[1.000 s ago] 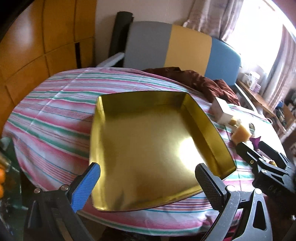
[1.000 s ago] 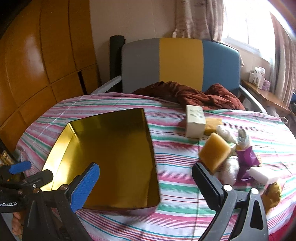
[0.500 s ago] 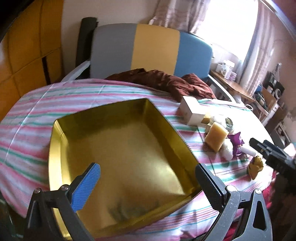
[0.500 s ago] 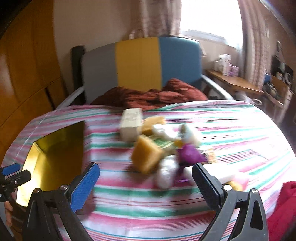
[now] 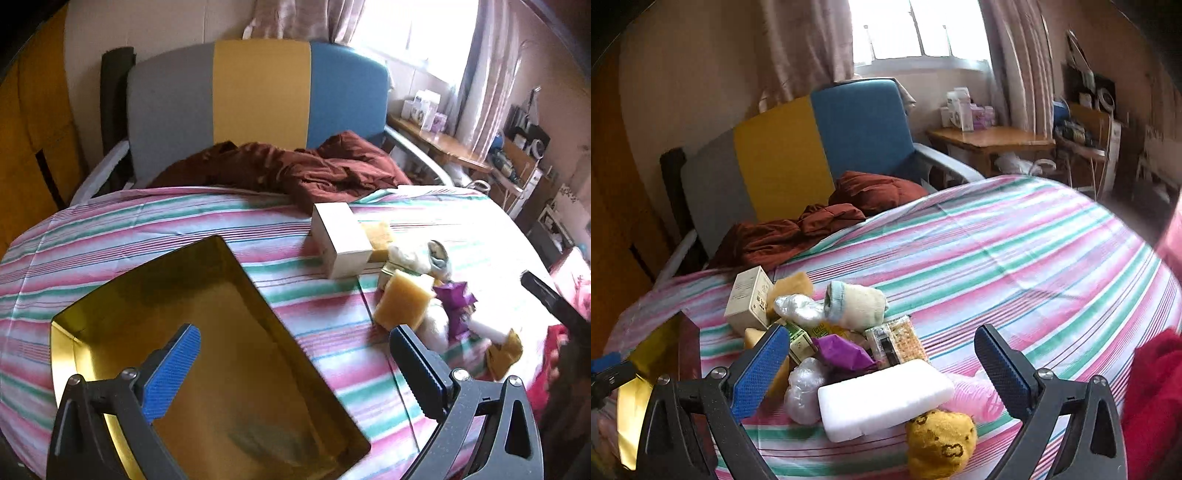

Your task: Organize objects

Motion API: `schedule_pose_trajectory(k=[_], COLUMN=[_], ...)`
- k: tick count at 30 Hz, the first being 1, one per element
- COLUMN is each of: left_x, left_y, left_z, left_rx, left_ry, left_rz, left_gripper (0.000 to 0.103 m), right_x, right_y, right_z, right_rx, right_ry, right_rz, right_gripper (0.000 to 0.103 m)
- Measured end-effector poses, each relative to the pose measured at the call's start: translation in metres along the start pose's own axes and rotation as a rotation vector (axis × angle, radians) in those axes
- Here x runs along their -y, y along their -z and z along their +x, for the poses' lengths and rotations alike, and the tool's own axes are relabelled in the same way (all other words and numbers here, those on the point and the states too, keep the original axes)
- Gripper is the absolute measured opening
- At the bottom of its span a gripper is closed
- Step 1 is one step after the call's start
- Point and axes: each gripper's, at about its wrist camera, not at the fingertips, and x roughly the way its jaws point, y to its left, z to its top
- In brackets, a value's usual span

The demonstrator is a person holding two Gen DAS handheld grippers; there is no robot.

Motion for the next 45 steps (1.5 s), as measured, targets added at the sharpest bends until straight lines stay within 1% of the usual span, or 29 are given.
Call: schedule_pose_trajectory(k=[4,6,8,13,15,22,25,27,28,29,31,34,36,38,40,45], left_x=[0.008,0.011,0.016,0.037,0.044,0.055,0.057,0.055,0.054,0.053,0.052,0.049,0.048,0.048,0.047,0.04], left_y=[-0.026,-0.038,-0.05,-0.073,-0.082,-0.101,-0.104,-0.102,-0.101,-0.099,-0.094,-0.089,-0.087,-0.084,-0.082,-0.071], left_z=[0.03,0.043,0.058,0.101,0.119,0.163,0.182,0.195,0.199,0.203,0.2,0.181,0.161,0.139,0.12,0.076], left_rx=[-0.044,-0.069,-0.088,-0.148,-0.166,-0.183,-0.195,-0.234,-0.246,-0.261,-0.245,-0.206,-0.163,-0.126,-0.108,-0.089], left_ry=[-0.031,-0.012,-0.012,0.016,0.006,-0.012,-0.043,-0.035,-0.016,0.003,0.019,0.045,0.064,0.083,0.1,0.152], left_rz=[-0.013,-0.035,-0.046,-0.023,-0.017,-0.026,-0.012,-0.019,-0.021,-0.029,-0.029,-0.032,-0.021,-0.007,0.0,-0.015], left_gripper=[0.103,0.103,0.103,0.103,0.103,0.102,0.095,0.077,0.069,0.053,0.052,0.051,0.051,0.051,0.051,0.051], right_x=[-0.001,-0.002,-0.005,-0.01,-0.011,-0.004,0.0,0.003,0.006,0.01,0.02,0.046,0.067,0.079,0.082,0.076], right_y=[0.0,0.001,0.001,0.001,0.001,0.0,-0.001,-0.001,-0.002,-0.003,-0.005,-0.006,-0.004,-0.002,0.0,0.001], right_z=[-0.003,-0.002,0.0,0.002,0.002,0.007,0.008,0.007,0.007,0.006,0.003,0.003,0.008,0.016,0.023,0.032], right_rx=[0.012,0.009,0.004,-0.009,-0.01,-0.03,-0.028,-0.025,-0.021,-0.013,0.008,0.016,-0.015,-0.06,-0.097,-0.14], right_ry=[-0.029,-0.045,-0.057,-0.093,-0.1,-0.108,-0.102,-0.098,-0.09,-0.077,-0.055,-0.025,-0.017,-0.024,-0.035,-0.081], right_rz=[0.011,0.013,0.01,-0.009,-0.011,0.019,0.037,0.052,0.062,0.076,0.119,0.241,0.344,0.408,0.433,0.418], right_gripper=[0.102,0.102,0.102,0.102,0.102,0.102,0.102,0.102,0.102,0.102,0.102,0.102,0.102,0.102,0.101,0.099])
